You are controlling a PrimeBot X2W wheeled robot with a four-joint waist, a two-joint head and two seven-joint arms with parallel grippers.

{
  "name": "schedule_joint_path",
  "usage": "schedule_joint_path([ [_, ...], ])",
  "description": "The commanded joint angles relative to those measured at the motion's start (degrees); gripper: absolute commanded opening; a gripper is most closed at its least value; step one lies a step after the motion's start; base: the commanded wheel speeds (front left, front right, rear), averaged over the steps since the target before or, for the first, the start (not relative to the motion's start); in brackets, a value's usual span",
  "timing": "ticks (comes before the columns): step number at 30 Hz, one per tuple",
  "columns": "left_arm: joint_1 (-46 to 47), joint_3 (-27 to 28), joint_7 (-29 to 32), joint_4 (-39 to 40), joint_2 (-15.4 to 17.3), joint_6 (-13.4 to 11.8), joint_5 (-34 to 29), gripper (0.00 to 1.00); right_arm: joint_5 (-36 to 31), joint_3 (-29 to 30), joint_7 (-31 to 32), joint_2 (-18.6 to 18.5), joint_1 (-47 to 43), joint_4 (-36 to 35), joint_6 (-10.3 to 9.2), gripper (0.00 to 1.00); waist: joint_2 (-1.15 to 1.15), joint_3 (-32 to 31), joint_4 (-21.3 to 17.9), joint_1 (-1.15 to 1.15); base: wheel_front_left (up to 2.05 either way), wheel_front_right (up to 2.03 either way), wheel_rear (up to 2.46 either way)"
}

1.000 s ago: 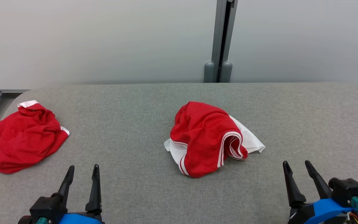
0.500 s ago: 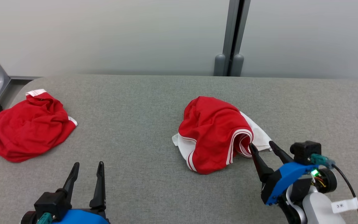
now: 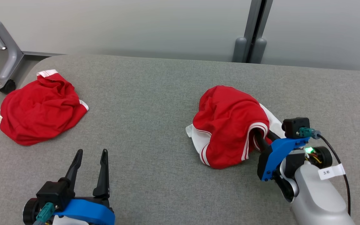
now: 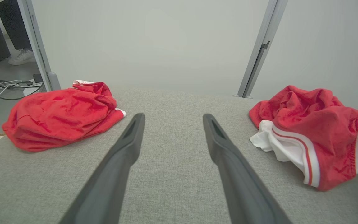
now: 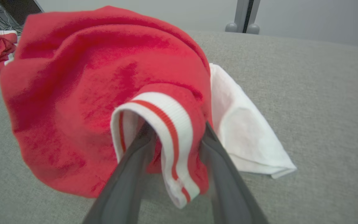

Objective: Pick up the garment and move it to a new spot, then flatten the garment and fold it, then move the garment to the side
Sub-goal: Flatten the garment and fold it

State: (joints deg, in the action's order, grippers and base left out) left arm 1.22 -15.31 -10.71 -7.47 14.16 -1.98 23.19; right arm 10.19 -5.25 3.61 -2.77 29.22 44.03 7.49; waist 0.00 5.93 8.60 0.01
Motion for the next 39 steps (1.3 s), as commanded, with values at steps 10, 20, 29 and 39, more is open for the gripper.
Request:
schedule_joint_path([
  [10, 1.1, -0.3, -1.0, -1.4, 0.3, 0.2, 0.2, 1.00, -0.6, -2.8, -8.3, -0.1, 7.6, -4.1, 0.01, 0.00, 0.00, -1.6, 0.4, -0.01, 0.00, 0.00, 0.00],
  [20, 1.4, -1.4, -0.2, -0.9, 0.8, 0.4, -0.2, 1.00, 3.1, -14.2, -3.7, -0.2, 18.2, -10.7, 0.01, 0.00, 0.00, -2.3, 1.9, -0.01, 0.00, 0.00, 0.00],
  [29, 3.4, -3.0, -0.5, -1.6, -0.3, 1.2, -0.2, 1.00, 11.5, -26.6, -6.8, -0.2, 33.6, -10.9, 0.01, 0.00, 0.00, 0.3, 5.3, -0.01, 0.00, 0.00, 0.00],
  [39, 4.4, -3.3, -1.3, -1.8, -0.4, 1.0, 0.1, 1.00, 14.8, -31.5, -15.3, -4.3, 40.5, -5.6, 0.00, 0.00, 0.00, 0.6, 6.6, -0.01, 0.00, 0.00, 0.00],
])
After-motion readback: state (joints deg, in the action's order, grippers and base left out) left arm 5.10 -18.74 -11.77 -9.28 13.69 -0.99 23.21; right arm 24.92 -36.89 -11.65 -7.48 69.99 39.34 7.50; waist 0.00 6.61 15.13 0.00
